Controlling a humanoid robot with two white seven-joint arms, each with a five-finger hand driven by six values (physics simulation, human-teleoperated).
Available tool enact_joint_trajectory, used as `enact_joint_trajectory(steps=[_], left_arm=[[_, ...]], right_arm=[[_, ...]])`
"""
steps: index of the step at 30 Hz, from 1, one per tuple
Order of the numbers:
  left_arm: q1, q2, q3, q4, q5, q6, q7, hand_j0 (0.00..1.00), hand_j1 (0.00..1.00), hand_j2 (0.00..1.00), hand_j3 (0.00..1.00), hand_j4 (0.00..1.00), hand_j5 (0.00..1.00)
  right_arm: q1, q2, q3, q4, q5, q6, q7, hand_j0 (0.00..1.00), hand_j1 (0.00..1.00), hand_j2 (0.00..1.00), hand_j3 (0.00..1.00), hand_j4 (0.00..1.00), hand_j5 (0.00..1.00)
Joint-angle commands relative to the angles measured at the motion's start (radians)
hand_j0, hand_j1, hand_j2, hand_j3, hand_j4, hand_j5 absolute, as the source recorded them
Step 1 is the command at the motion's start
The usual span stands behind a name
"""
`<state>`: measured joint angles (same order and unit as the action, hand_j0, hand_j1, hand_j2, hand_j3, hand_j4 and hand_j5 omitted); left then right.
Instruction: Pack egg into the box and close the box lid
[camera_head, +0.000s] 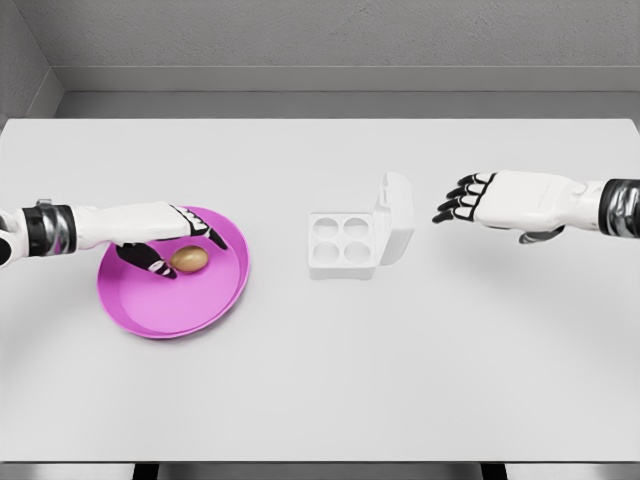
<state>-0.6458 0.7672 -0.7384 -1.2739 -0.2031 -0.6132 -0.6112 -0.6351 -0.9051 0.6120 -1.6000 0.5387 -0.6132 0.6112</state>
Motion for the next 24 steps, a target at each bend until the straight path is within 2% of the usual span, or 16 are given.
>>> enact_joint_trajectory(steps=[1, 10, 19, 24], left_arm=[[0.000, 0.003, 0.001, -0.005, 0.007, 0.002, 0.000, 0.81, 0.81, 0.81, 0.81, 0.81, 0.81], [0.005, 0.000, -0.001, -0.008, -0.001, 0.002, 0.000, 0.73, 0.73, 0.73, 0.73, 0.73, 0.73], [0.006, -0.002, -0.016, -0.004, -0.004, 0.002, 0.000, 0.73, 0.73, 0.73, 0.73, 0.73, 0.73], [0.006, -0.002, -0.030, -0.007, -0.003, 0.002, 0.000, 0.68, 0.68, 0.68, 0.68, 0.68, 0.68]], right_arm=[[0.000, -0.003, 0.000, 0.000, -0.003, 0.002, 0.000, 1.00, 1.00, 1.00, 1.00, 1.00, 1.00], [-0.003, -0.018, 0.000, 0.000, -0.006, 0.002, 0.000, 1.00, 1.00, 1.00, 1.00, 1.00, 1.00], [-0.003, -0.043, -0.002, -0.001, -0.014, 0.002, 0.000, 1.00, 1.00, 1.00, 1.00, 1.00, 1.00], [-0.011, -0.055, -0.003, -0.001, -0.016, 0.002, 0.000, 1.00, 1.00, 1.00, 1.00, 1.00, 1.00]])
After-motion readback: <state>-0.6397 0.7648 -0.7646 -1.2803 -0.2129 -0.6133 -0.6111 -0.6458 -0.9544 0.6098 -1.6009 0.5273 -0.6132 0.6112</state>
